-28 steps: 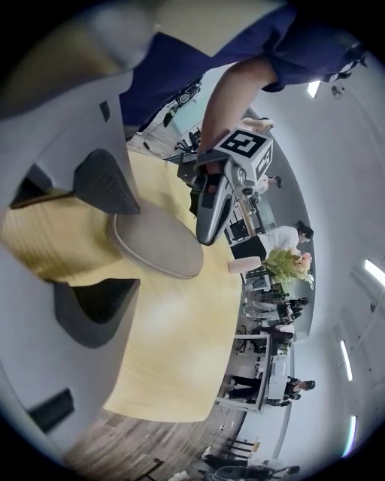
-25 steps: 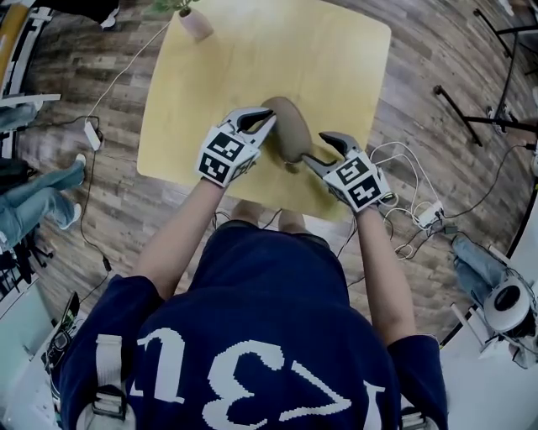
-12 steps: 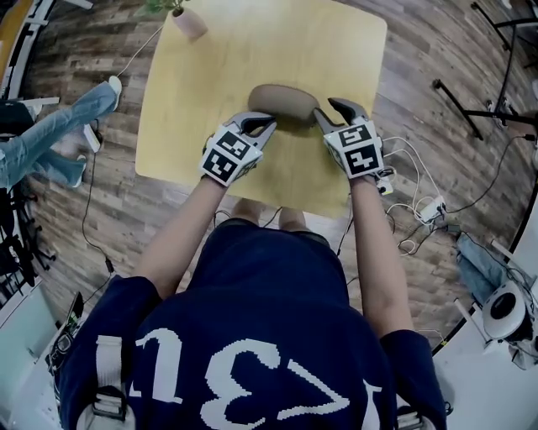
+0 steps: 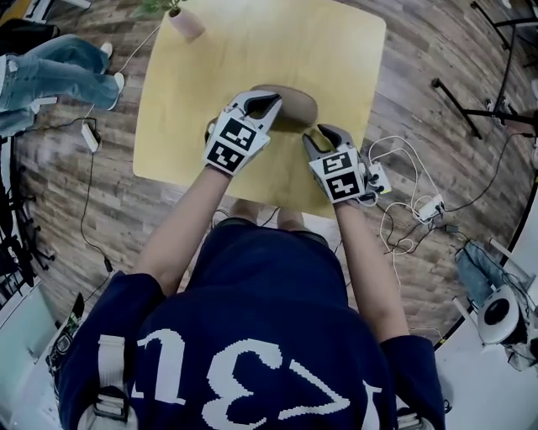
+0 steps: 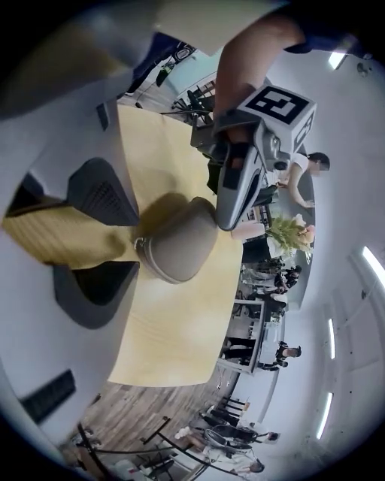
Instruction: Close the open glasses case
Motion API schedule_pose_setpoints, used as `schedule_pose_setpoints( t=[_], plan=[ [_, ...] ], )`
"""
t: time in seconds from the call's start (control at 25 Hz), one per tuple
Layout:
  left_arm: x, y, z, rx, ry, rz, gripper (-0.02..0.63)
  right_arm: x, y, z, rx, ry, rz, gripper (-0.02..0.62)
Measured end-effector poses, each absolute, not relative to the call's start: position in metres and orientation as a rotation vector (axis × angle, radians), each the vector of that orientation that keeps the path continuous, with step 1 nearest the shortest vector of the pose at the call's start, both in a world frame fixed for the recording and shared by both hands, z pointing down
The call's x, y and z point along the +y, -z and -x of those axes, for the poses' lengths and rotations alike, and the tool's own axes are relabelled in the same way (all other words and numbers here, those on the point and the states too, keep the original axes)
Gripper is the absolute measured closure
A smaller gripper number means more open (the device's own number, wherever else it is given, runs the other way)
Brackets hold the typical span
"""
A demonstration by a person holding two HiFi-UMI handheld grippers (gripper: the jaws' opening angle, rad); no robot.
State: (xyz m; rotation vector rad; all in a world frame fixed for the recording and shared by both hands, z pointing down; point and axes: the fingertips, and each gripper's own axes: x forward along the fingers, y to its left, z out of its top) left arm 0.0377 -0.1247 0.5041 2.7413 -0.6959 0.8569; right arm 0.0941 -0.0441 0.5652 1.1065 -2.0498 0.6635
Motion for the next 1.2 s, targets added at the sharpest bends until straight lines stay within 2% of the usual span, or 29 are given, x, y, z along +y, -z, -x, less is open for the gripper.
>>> schedule_pose_setpoints(
  t=[0.36,0.48,1.0,1.2],
  plan=[
    [-0.137,-0.511,-0.04,-0.68,-0.79,-2.665,0.591,-0.061,-0.58,-0.093,-2.013,-1.01,-1.308,0.503],
    [-0.134,-0.51,-0.04,-0.689,-0.785,-2.658,0.591,-0.056,-0.576,-0.096,-2.03,-1.012,-1.301,0.56],
    [-0.127,-0.507,-0.043,-0.673,-0.857,-2.707,0.591,-0.043,-0.568,-0.104,-2.095,-0.84,-1.173,0.571],
    [-0.112,-0.5,-0.072,-0.566,-0.791,-2.74,0.591,-0.042,-0.564,-0.1,-2.117,-0.815,-1.174,0.571]
  ],
)
